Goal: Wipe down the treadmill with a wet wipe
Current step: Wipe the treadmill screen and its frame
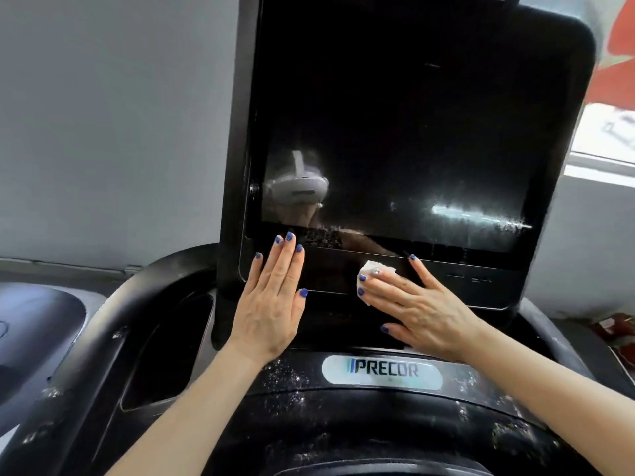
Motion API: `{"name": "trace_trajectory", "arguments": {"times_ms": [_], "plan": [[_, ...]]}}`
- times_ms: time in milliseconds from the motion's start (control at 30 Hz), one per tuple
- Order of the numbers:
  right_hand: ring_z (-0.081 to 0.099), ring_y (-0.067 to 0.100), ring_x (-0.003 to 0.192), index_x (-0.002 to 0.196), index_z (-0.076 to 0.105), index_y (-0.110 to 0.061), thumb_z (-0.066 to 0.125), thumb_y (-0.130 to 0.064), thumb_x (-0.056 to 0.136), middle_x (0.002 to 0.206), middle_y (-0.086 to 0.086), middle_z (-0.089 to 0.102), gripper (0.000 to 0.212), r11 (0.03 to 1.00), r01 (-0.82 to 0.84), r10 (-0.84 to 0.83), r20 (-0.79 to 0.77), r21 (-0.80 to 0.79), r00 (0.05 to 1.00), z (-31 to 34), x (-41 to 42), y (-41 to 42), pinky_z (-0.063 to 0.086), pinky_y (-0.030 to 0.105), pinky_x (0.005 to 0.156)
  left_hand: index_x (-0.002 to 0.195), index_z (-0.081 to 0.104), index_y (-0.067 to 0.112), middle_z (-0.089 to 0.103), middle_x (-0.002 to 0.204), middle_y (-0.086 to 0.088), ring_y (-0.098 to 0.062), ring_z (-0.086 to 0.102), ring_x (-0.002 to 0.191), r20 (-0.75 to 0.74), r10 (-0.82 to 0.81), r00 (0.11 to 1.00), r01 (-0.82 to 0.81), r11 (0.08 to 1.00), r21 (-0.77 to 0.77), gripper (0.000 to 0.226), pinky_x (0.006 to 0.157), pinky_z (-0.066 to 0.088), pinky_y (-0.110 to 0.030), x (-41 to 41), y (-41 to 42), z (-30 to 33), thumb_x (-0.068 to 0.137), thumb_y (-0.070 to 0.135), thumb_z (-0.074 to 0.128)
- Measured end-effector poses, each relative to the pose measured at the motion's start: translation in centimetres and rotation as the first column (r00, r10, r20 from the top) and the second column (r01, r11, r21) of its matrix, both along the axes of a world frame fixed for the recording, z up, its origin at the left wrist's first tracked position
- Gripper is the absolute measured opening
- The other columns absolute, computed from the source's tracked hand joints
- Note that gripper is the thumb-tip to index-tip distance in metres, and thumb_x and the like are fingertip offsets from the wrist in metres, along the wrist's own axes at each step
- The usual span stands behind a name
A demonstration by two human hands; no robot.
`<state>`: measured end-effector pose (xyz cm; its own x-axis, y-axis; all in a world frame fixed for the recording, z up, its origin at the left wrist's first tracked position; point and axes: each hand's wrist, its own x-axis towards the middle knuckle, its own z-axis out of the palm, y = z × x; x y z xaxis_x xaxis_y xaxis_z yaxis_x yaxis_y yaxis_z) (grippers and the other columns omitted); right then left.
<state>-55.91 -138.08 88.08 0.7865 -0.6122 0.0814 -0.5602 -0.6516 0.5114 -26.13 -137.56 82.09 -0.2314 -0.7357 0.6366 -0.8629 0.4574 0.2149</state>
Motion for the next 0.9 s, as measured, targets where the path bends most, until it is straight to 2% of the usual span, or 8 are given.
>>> {"name": "trace_trajectory", "arguments": {"times_ms": [100,267,400,500,567,667,800,900], "plan": [[0.001,0.010,0.155,0.161,0.016,-0.031,0.038,-0.052,0.100,0.169,-0.011,0.003,0.068,0.998,-0.053,0.054,-0.049,0.030,0.997,1.4,-0.4,-1.9,-0.007,0.056,0.123,0.158,0.017,0.004,0.011,0.168,-0.013,-0.024,0.007,0.157,0.034,0.025,0.999,-0.025,1.000,0.000,0.063,0.128,0.002,-0.040,-2.9,0.0,-0.5,0.103,0.027,0.036],[0.002,0.010,0.155,0.161,0.014,-0.031,0.031,-0.049,0.101,0.169,-0.010,0.005,0.065,0.999,-0.035,0.035,-0.015,-0.026,0.999,5.4,0.2,-6.0,-0.007,0.058,0.123,0.159,0.015,0.006,0.010,0.168,-0.010,-0.023,0.005,0.157,0.159,0.154,0.975,-0.147,0.988,-0.055,0.064,0.127,0.003,-0.043,-4.1,-0.4,-1.7,0.104,0.034,0.032],[0.003,0.010,0.155,0.160,0.014,-0.031,0.029,-0.048,0.103,0.168,-0.010,0.006,0.061,0.996,0.040,-0.030,0.129,-0.077,0.991,8.2,0.8,-8.7,-0.014,0.057,0.121,0.159,0.014,0.007,0.000,0.170,-0.006,-0.021,0.003,0.157,0.174,0.184,0.967,-0.171,0.981,-0.089,0.063,0.127,0.002,-0.043,-4.2,-0.6,-2.1,0.105,0.036,0.029],[0.001,0.010,0.155,0.161,0.011,-0.029,0.029,-0.048,0.105,0.168,-0.009,0.003,0.061,0.985,0.136,-0.102,0.271,-0.110,0.957,8.5,1.3,-9.2,-0.011,0.060,0.121,0.159,0.015,0.007,-0.002,0.170,-0.005,-0.021,0.002,0.157,0.168,0.198,0.966,-0.182,0.978,-0.102,0.062,0.127,0.001,-0.043,-4.3,-0.7,-2.3,0.105,0.036,0.028],[0.000,0.013,0.156,0.161,0.011,-0.027,0.029,-0.050,0.105,0.169,-0.006,0.002,0.063,0.985,0.138,-0.102,0.300,-0.103,0.948,7.4,1.6,-8.6,-0.008,0.061,0.121,0.159,0.014,0.008,-0.002,0.170,-0.005,-0.021,0.003,0.157,0.169,0.202,0.965,-0.186,0.977,-0.108,0.062,0.127,0.001,-0.043,-4.3,-0.8,-2.4,0.106,0.036,0.027],[0.000,0.014,0.156,0.161,0.014,-0.026,0.030,-0.051,0.103,0.169,-0.005,0.004,0.065,0.997,0.001,0.013,0.205,-0.071,0.979,5.9,0.8,-7.8,-0.009,0.059,0.122,0.160,0.011,0.009,-0.001,0.170,-0.006,-0.021,0.003,0.157,0.171,0.199,0.965,-0.180,0.977,-0.119,0.061,0.127,0.002,-0.043,-4.3,-0.8,-2.4,0.108,0.037,0.023],[0.007,0.012,0.155,0.159,0.017,-0.031,0.034,-0.049,0.101,0.169,-0.008,0.008,0.064,0.980,-0.190,0.189,-0.026,-0.062,0.982,8.5,-1.1,-9.8,-0.004,0.062,0.122,0.161,0.008,0.010,0.001,0.170,-0.006,-0.022,0.005,0.157,0.173,0.195,0.965,-0.176,0.977,-0.120,0.060,0.127,0.005,-0.044,-4.3,-0.8,-2.5,0.109,0.038,0.019],[0.015,0.012,0.153,0.157,0.023,-0.030,0.038,-0.044,0.099,0.167,-0.008,0.014,0.062,0.984,-0.146,0.151,0.042,-0.105,0.988,12.1,-1.7,-12.7,-0.001,0.066,0.120,0.161,0.009,0.009,0.001,0.170,-0.007,-0.022,0.006,0.157,0.180,0.200,0.963,-0.181,0.976,-0.116,0.060,0.127,0.006,-0.044,-4.3,-0.8,-2.5,0.109,0.038,0.018]]}}
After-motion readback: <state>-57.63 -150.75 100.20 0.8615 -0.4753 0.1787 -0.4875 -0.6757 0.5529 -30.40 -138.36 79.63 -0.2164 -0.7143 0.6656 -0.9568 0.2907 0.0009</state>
